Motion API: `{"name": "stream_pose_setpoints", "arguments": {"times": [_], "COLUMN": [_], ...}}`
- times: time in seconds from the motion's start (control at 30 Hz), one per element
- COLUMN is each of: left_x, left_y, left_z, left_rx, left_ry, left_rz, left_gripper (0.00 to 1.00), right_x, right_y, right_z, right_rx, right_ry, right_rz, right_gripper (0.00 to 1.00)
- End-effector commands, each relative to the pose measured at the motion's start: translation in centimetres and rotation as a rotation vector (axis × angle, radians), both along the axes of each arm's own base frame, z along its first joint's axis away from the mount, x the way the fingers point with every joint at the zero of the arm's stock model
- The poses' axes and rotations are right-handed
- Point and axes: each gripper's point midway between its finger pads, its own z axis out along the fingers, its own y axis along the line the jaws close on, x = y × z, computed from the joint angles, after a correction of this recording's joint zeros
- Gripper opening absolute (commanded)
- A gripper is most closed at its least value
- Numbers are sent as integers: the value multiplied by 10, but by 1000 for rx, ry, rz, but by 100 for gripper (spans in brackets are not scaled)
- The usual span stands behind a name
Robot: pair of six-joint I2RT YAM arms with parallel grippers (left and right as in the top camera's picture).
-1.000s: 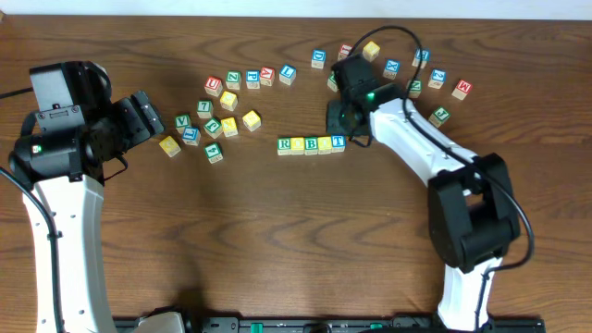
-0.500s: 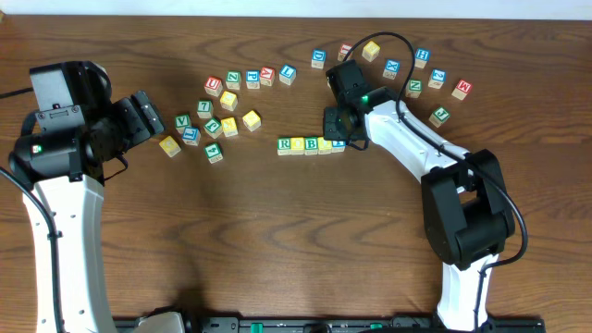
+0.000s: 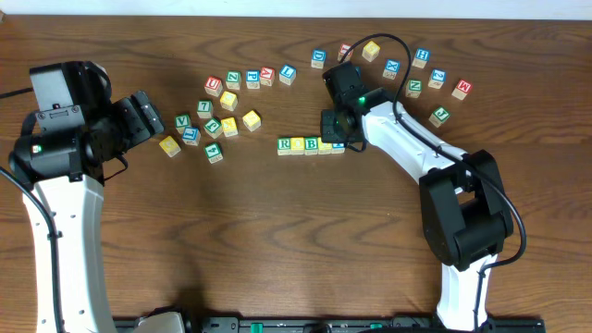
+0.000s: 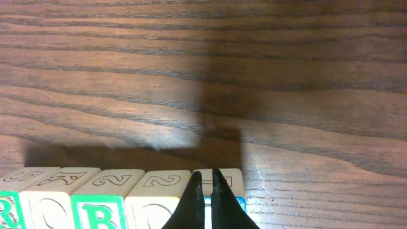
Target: Spell out ROBOT
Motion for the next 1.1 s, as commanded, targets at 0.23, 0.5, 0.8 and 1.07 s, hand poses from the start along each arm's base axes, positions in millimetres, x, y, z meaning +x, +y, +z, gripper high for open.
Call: {"name": "stream_pose_setpoints", "arguments": {"times": [0.23, 0.5, 0.8, 1.07], "left_x": [3, 20, 29, 42], "left_y": [-17, -71, -134, -170], "left_z": [-21, -73, -148, -191], "left_rx": [-8, -28, -71, -132], "left_ry": [47, 194, 374, 409], "left_rz": [-50, -192, -316, -396], "left_gripper": [90, 45, 7, 7], "right_x": [24, 8, -13, -13], "right_y": [-18, -55, -69, -72], "right_z": [32, 42, 31, 30], "right_rx": [45, 43, 0, -2], "right_ry": [-84, 6, 96, 101], "right_rz": [-79, -155, -172, -177], "right_gripper": [7, 11, 14, 16]}}
